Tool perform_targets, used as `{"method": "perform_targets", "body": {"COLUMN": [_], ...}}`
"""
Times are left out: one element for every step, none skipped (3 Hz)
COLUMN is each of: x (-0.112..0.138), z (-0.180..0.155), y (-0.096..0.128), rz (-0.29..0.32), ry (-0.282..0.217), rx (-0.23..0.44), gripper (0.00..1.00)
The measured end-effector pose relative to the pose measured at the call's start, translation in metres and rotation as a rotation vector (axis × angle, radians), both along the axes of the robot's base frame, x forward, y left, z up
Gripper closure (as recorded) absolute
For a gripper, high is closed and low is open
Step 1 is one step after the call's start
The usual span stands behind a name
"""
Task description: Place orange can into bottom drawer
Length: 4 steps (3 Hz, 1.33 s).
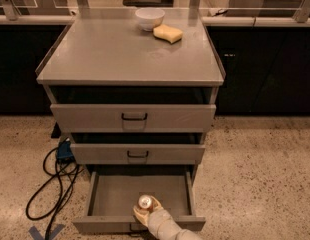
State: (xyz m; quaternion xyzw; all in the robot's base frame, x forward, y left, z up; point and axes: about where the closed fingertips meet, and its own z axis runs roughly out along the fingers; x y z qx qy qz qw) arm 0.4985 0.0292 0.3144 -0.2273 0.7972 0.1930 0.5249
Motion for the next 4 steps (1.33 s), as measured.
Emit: {"method": "perform_targets", "body": {"x": [0.023, 0.058, 0.082, 0.082], "z": [-0.017, -0.04, -0.051, -0.051], "y": [-0.002, 0.004, -0.028, -0.028], "rz": [-0.015, -0.006, -0.054, -0.055], "ry": [-0.019, -0.011, -0.016, -0.016], "rx": [0.062, 0.159, 0.146, 0.145], "gripper": [1.0, 1.0, 1.0, 1.0]}}
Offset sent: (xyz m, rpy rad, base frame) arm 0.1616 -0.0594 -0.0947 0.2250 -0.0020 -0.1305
